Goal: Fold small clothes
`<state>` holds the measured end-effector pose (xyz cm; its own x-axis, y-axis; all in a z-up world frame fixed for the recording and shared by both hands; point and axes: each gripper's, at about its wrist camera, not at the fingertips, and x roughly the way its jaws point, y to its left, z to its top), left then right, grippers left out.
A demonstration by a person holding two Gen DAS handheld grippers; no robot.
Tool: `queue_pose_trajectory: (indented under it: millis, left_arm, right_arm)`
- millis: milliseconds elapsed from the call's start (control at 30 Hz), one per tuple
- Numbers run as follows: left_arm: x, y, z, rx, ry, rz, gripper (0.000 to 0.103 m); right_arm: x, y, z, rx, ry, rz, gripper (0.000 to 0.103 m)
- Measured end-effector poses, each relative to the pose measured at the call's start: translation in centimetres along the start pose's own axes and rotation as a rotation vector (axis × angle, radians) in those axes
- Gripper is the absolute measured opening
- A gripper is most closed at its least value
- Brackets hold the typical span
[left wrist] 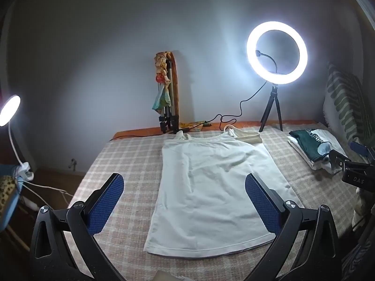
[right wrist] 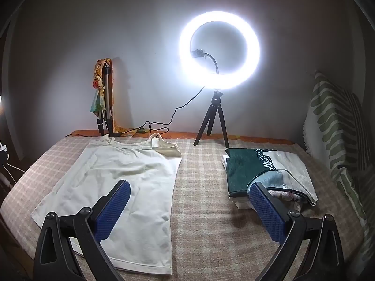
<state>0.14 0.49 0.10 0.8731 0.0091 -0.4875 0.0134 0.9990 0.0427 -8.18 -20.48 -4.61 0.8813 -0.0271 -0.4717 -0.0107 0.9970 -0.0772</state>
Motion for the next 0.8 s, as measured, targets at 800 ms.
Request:
queue_pose_trajectory:
  millis: [800]
  left_arm:
    - [-0.23, 0.08, 0.06, -0.002, -0.01, 0.007, 0.103]
  right_arm:
    - [0.11, 0.04, 0.25, -0.009, -0.004, 0.006, 0.103]
